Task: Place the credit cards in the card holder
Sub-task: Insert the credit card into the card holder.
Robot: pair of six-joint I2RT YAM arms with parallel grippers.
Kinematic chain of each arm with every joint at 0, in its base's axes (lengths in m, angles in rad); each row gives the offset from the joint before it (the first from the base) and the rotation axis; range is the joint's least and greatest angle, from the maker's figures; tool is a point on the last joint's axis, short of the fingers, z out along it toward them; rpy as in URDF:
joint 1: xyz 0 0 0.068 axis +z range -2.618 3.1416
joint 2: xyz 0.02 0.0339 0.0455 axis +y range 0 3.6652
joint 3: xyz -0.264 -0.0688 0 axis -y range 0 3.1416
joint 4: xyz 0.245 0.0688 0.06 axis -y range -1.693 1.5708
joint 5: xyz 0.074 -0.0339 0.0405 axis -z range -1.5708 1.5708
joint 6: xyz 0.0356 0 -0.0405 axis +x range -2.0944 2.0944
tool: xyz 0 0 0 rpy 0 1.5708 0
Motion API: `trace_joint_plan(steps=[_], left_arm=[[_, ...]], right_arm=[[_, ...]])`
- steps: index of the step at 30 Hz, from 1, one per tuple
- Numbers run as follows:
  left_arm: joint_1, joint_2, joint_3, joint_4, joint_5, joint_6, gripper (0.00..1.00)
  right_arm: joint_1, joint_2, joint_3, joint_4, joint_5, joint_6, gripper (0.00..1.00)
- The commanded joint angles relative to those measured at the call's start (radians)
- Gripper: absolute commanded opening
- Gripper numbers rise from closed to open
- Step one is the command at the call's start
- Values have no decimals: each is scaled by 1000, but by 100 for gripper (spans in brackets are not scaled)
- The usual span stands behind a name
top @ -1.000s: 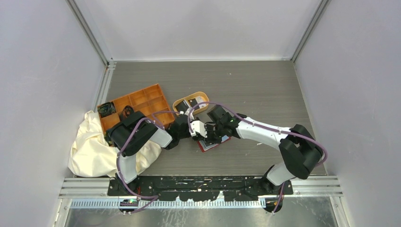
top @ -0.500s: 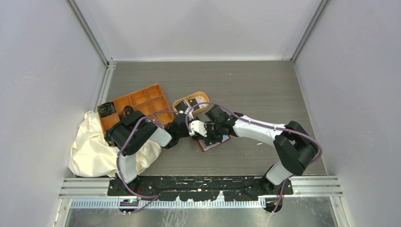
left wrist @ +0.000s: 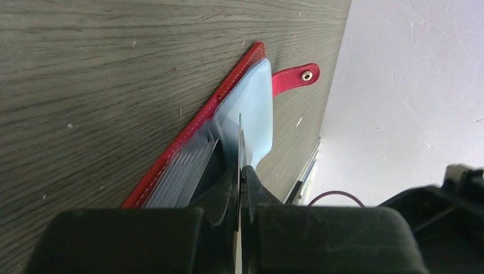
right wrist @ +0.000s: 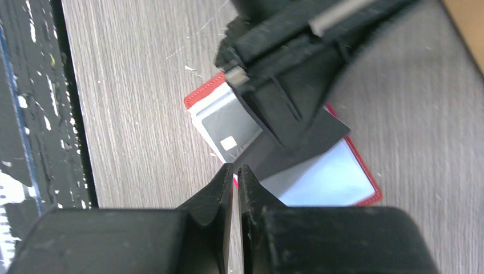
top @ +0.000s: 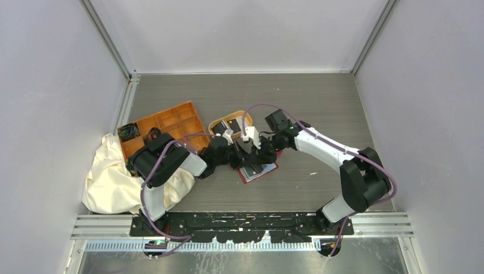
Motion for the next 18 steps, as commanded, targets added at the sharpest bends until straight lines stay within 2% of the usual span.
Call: trace_joint_plan(steps=[1,7,18], left_arm=[[7,30,3,-148,21,47,0],[7,33,23,-185,79,46,0],[9,73,35,-203,172,-7,0]], right_arm=[[-117,-79,36,0,-156,83,14],[-178,-29,37,95,39,232,15],[-142,163,87,52,200,243,14]])
